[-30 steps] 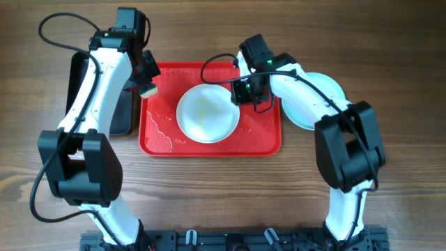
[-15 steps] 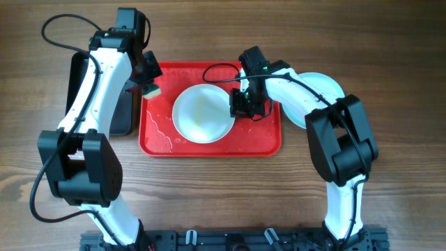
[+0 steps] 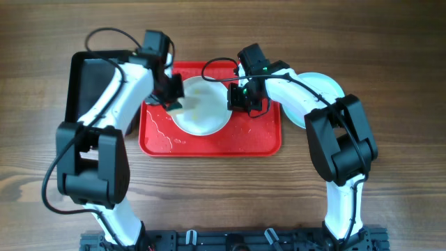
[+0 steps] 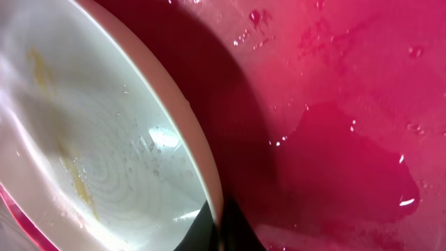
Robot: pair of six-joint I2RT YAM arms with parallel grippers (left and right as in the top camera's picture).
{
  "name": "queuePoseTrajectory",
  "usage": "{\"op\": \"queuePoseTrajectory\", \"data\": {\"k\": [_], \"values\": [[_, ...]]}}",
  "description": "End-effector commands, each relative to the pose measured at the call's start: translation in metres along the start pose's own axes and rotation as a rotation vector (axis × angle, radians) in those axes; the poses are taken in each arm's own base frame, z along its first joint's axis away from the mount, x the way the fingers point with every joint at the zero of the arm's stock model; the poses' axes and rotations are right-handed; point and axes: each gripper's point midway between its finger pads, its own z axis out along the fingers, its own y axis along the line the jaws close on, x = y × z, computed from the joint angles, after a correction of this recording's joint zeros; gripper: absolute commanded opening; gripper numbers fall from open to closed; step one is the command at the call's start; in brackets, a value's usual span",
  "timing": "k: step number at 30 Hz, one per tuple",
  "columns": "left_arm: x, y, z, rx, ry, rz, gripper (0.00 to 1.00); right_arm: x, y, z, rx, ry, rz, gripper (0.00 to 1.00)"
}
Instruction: Clean dirty plates on tray and stack at the side
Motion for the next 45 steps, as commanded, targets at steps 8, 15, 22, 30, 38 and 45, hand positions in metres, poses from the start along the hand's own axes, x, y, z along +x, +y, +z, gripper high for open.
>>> {"op": "queuePoseTrajectory", "data": {"k": [8, 15, 22, 30, 38, 45], "values": [[0.038, -0.003, 0.065, 0.028, -0.020, 0.229, 0.04, 0.003, -0.005, 0.009, 0.009, 0.013, -0.004, 0.04], [0.032, -0.003, 0.078, 0.039, -0.111, 0.237, 0.04, 0.003, -0.005, 0.009, 0.009, 0.014, -0.005, 0.04], [0.060, -0.060, 0.075, 0.253, -0.041, 0.348, 0.04, 0.004, -0.004, 0.009, 0.008, 0.014, -0.005, 0.05], [0.078, -0.092, 0.070, 0.356, 0.000, 0.399, 0.04, 0.009, 0.003, 0.013, 0.007, 0.024, -0.026, 0.04], [0.026, -0.062, 0.073, 0.182, -0.182, 0.250, 0.04, 0.011, 0.005, 0.013, 0.000, 0.028, -0.028, 0.04], [-0.022, 0.012, 0.060, -0.194, -0.395, 0.037, 0.04, 0.012, 0.005, 0.014, 0.001, 0.032, -0.032, 0.04]]}}
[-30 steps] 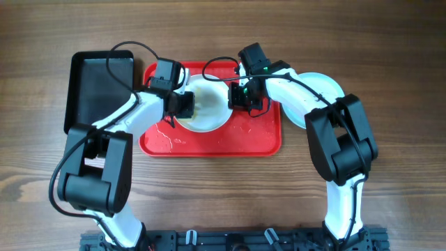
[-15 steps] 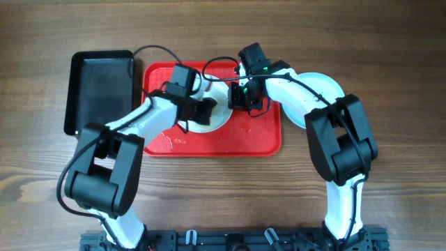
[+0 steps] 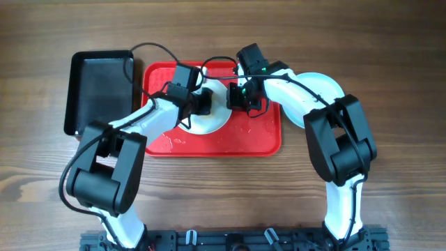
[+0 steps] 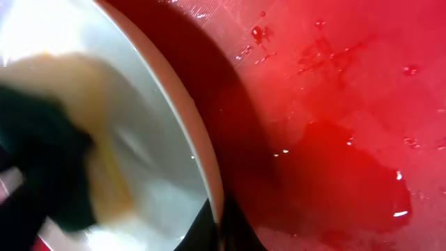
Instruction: Clean dirty plates on tray and stack at the side
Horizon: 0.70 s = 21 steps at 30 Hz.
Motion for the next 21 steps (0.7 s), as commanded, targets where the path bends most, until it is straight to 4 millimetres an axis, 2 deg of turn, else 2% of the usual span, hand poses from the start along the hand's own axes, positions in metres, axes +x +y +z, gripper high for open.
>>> {"op": "queuePoseTrajectory", "data": {"k": [1, 4, 6, 8, 11, 14, 17, 21], "values": [[-0.001, 0.081, -0.002, -0.371, -0.060, -0.112, 0.04, 0.014, 0.005, 0.011, -0.018, 0.051, -0.018, 0.04], [0.009, 0.096, -0.005, -0.406, -0.013, -0.130, 0.04, 0.014, 0.005, 0.011, -0.019, 0.050, -0.018, 0.04], [0.025, 0.101, -0.007, -0.412, 0.057, -0.138, 0.04, 0.014, 0.005, 0.011, -0.019, 0.051, -0.018, 0.04], [0.046, 0.099, -0.008, -0.373, 0.155, -0.145, 0.04, 0.014, 0.005, 0.011, -0.019, 0.051, -0.018, 0.04], [0.078, 0.086, -0.011, -0.274, 0.306, -0.173, 0.04, 0.016, 0.006, 0.011, -0.023, 0.060, -0.014, 0.04], [0.101, 0.059, -0.017, -0.091, 0.431, -0.153, 0.04, 0.027, 0.012, 0.011, -0.069, 0.108, 0.005, 0.04], [0.108, 0.035, -0.022, 0.075, 0.480, -0.137, 0.04, 0.039, 0.017, 0.016, -0.134, 0.148, 0.012, 0.04], [0.102, 0.014, -0.022, 0.194, 0.464, -0.129, 0.04, 0.050, 0.020, 0.024, -0.209, 0.174, 0.011, 0.04]]}}
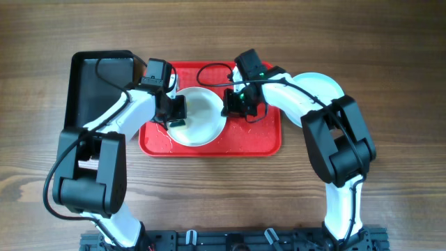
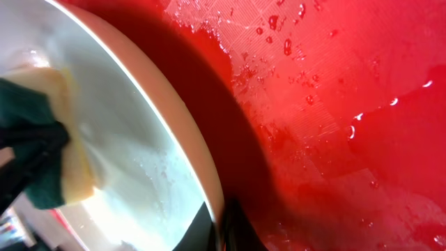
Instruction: Clean dirty plates on tray and stack at the side
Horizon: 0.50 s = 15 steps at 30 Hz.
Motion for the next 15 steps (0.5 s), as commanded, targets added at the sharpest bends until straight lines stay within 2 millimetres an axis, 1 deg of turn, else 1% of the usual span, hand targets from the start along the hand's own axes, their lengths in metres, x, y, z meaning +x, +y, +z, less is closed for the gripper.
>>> {"op": "queuePoseTrajectory", "data": {"k": [1, 3, 5, 7, 10, 12, 15], "values": [[0.055, -0.038, 0.025, 0.239, 0.193, 0.065, 0.04, 0.026, 0.003, 0.018, -0.093, 0.091, 0.028, 0.04], [0.055, -0.047, 0.025, 0.257, 0.192, 0.083, 0.04, 0.025, 0.004, 0.018, -0.095, 0.087, 0.025, 0.06], [0.058, -0.053, 0.026, 0.260, 0.196, 0.103, 0.04, 0.024, 0.004, 0.018, -0.096, 0.085, 0.023, 0.04], [0.060, -0.063, 0.028, 0.266, 0.193, 0.137, 0.04, 0.024, 0.004, 0.018, -0.096, 0.085, 0.022, 0.04], [0.057, -0.072, 0.030, 0.269, 0.166, 0.171, 0.04, 0.024, 0.004, 0.018, -0.096, 0.085, 0.023, 0.04], [0.047, -0.071, 0.032, 0.237, 0.125, 0.167, 0.04, 0.025, 0.004, 0.018, -0.096, 0.086, 0.022, 0.05], [0.027, -0.055, 0.037, 0.132, 0.042, 0.140, 0.04, 0.025, 0.004, 0.018, -0.096, 0.086, 0.023, 0.04]]}}
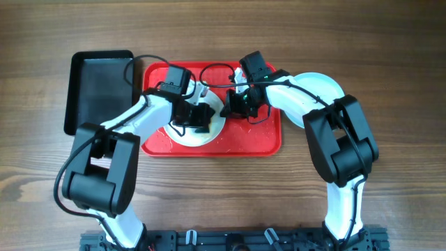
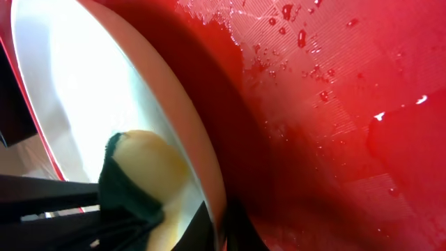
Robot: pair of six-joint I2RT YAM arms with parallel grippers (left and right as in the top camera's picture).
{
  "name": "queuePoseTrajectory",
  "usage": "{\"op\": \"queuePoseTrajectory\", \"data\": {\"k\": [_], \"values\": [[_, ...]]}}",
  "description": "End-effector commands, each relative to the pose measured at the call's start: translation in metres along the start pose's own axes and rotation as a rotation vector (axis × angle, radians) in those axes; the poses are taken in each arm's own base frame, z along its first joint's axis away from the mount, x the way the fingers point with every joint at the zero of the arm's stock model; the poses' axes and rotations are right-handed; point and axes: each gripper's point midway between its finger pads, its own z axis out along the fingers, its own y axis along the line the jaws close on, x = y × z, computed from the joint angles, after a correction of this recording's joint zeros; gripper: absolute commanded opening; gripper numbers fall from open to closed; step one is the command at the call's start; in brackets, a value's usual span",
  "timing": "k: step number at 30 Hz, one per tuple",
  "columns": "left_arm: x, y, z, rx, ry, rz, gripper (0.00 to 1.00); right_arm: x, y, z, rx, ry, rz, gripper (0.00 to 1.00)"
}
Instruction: Clean dirty plates on tray and stack at the side
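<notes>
A white plate (image 1: 214,127) lies tilted on the red tray (image 1: 251,136). My right gripper (image 1: 230,106) is shut on its right rim; in the right wrist view its dark fingers (image 2: 221,226) pinch the rim at the bottom edge. My left gripper (image 1: 201,115) is over the plate's middle, shut on a yellow-and-green sponge (image 2: 150,164) pressed into the plate's white inside (image 2: 77,84), close to the held rim. Water drops and a puddle wet the tray (image 2: 334,104).
A second white plate (image 1: 326,87) lies on the wooden table to the right of the tray, partly under my right arm. A black tray (image 1: 97,90) stands to the left of the red one. Cables loop over the red tray's back edge.
My left gripper has moved with the sponge from the plate's left side to its middle, nearer the rim that my right gripper holds. The right gripper keeps its grip.
At first my left gripper was at the plate's left rim and yellow smears showed inside the plate. Then the sponge was over the plate's middle, then at its left side. Now it is near the right rim, and the visible inside looks white. The right gripper held the rim throughout.
</notes>
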Motion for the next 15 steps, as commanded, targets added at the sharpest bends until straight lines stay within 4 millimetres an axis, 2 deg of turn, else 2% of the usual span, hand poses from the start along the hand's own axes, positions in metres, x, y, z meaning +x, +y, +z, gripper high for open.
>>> {"op": "queuePoseTrajectory", "data": {"k": [1, 6, 8, 9, 12, 15], "values": [[0.005, 0.033, 0.017, -0.155, -0.007, -0.035, 0.04, 0.022, 0.000, 0.017, -0.024, 0.078, 0.028, 0.04], [-0.030, 0.077, 0.001, -0.429, -0.171, -0.013, 0.04, 0.022, 0.001, 0.017, -0.027, 0.080, 0.028, 0.04], [-0.039, 0.090, -0.008, -0.521, -0.219, -0.015, 0.04, 0.023, 0.001, 0.017, -0.026, 0.082, 0.029, 0.04], [-0.044, 0.104, -0.018, -0.613, -0.259, -0.035, 0.04, 0.023, 0.001, 0.017, -0.026, 0.082, 0.029, 0.04], [-0.045, 0.129, -0.041, -0.800, -0.313, -0.097, 0.04, 0.023, 0.001, 0.017, -0.026, 0.082, 0.028, 0.04], [-0.029, 0.131, -0.039, -0.809, -0.243, -0.099, 0.04, 0.022, 0.001, 0.017, -0.026, 0.079, 0.026, 0.04]]}}
